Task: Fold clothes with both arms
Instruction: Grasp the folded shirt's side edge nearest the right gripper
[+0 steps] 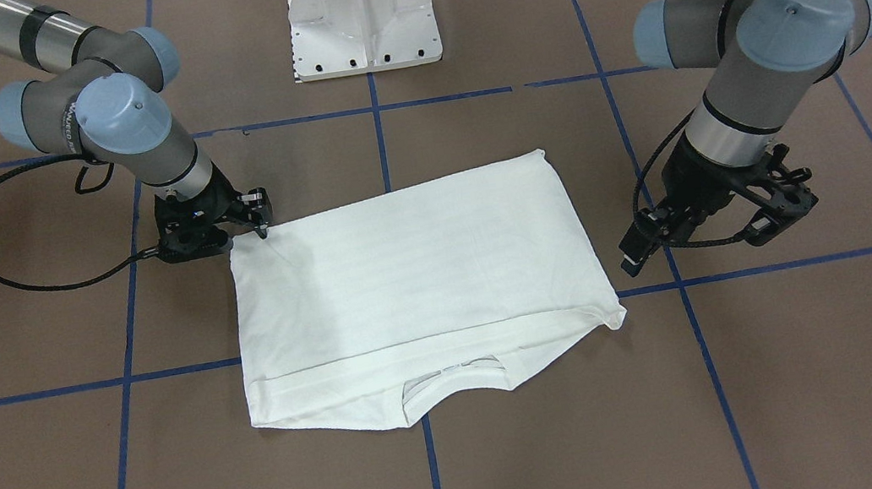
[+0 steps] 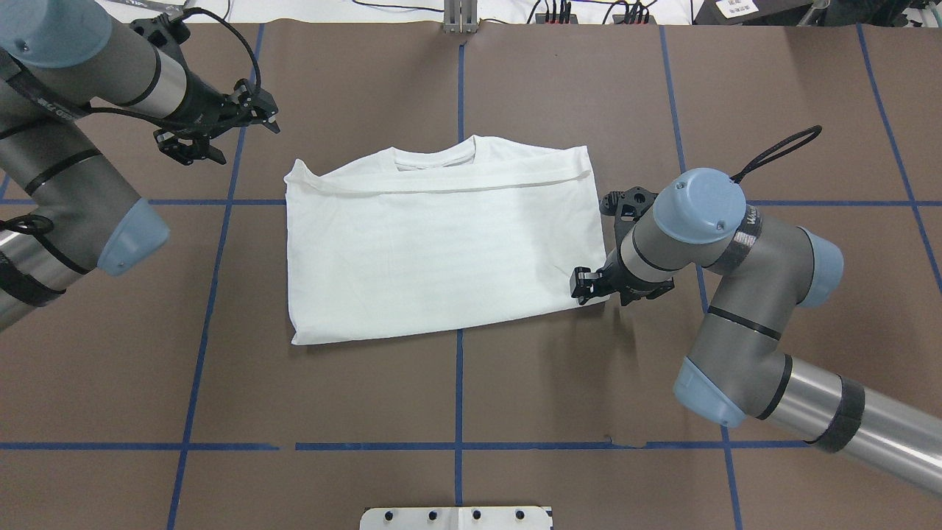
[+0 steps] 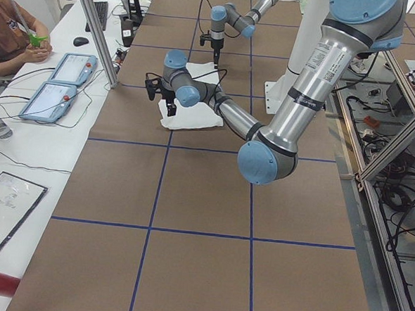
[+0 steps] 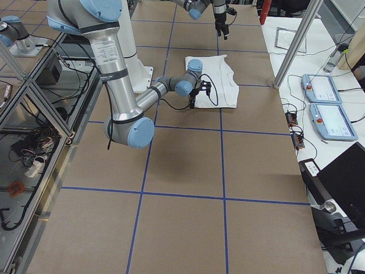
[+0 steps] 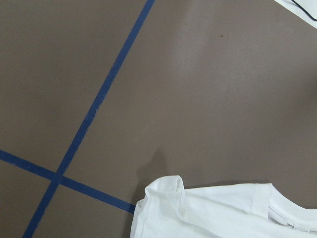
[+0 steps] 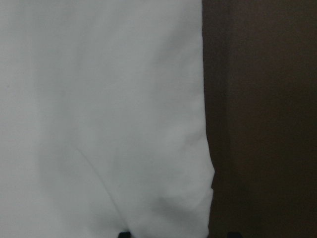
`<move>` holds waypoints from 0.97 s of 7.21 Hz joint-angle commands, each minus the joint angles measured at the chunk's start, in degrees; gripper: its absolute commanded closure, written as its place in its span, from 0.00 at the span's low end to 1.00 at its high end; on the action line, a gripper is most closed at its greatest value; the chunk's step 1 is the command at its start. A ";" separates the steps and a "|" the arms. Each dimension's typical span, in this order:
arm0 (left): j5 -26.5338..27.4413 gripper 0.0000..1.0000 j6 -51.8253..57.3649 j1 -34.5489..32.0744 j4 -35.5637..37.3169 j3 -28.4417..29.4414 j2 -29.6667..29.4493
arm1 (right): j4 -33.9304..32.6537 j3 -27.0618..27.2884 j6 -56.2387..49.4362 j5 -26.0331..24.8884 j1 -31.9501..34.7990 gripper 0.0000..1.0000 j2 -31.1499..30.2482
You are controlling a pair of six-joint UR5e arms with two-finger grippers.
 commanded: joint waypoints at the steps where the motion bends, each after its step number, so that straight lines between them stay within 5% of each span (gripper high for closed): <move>1: 0.88 0.01 0.00 0.03 0.06 -0.01 -0.01 | -0.14 0.51 -0.09 0.59 1.07 1.00 0.09; 4: 0.89 0.01 0.00 0.03 0.06 -0.09 -0.44 | -0.40 1.64 -0.09 2.08 3.36 1.00 -0.43; 7: 0.97 0.01 -0.09 0.12 0.06 -0.27 -0.71 | -0.67 12.08 0.17 2.53 3.98 1.00 -11.65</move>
